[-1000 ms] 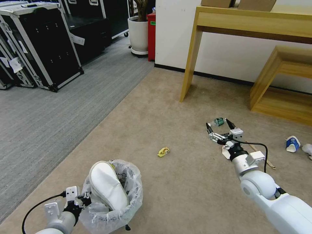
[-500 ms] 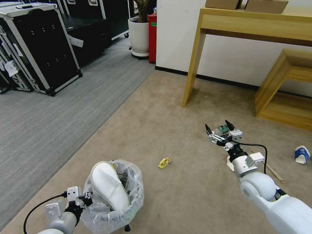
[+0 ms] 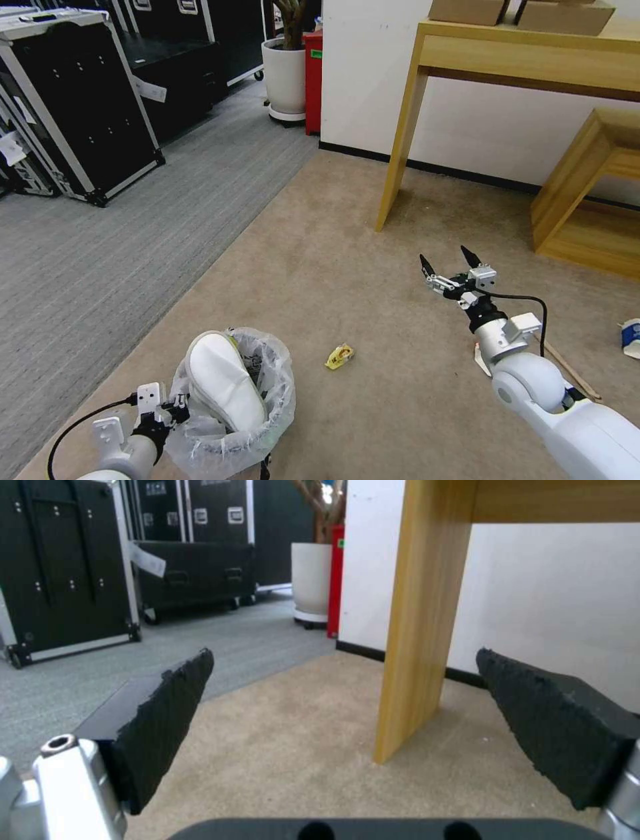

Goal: Pick up the trash bin and place the garbage on the floor into it.

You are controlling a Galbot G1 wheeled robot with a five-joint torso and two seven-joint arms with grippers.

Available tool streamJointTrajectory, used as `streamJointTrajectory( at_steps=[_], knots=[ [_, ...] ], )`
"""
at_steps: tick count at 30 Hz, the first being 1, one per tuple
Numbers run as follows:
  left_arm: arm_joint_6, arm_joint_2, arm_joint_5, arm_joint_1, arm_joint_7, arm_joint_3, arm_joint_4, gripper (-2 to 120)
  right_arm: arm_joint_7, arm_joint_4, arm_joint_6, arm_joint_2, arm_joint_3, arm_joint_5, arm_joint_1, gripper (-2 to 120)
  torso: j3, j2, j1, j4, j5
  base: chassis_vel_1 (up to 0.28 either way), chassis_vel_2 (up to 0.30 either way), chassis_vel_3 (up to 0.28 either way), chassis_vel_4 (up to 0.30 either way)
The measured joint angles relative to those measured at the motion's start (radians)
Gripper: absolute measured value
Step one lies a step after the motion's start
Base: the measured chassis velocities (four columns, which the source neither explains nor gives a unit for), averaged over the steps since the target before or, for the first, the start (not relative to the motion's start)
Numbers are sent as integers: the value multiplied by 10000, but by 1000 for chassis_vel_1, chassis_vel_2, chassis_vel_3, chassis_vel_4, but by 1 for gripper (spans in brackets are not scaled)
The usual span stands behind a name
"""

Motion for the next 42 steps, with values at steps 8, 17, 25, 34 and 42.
streamJointTrajectory(
  at_steps=[8, 17, 25, 34, 42],
  knots=[
    [0, -84, 52, -59, 1, 59, 61, 1, -63, -24, 61, -11, -17, -8, 29, 100, 0, 0, -1, 1, -1, -55, 57, 58, -56],
    [0, -105, 69, -30, 2, 60, 77, 1, 589, 335, -606, -55, -619, 941, 357, 100, -1, 0, -1, 1, -2, -9, 7, 7, -11],
    [-5, -118, 49, -67, 3, 42, 158, 1, 3175, 997, -2765, 99, -2327, 3546, 1143, 100, 0, 0, -2, 2, -2, 0, 0, 0, 0],
    [-10, -129, -19, -309, -9, 131, 434, 1, 5675, 607, -4905, 1080, -3475, 5384, 1544, 100, 0, 0, -2, 1, 0, 0, 0, 0, 0],
    [-17, -145, -61, -574, -19, 299, 682, 1, 6775, -63, -5485, 2207, -3805, 6641, 1764, 100, -1, 1, -2, 2, 2, 0, 0, 0, 0]
  ],
)
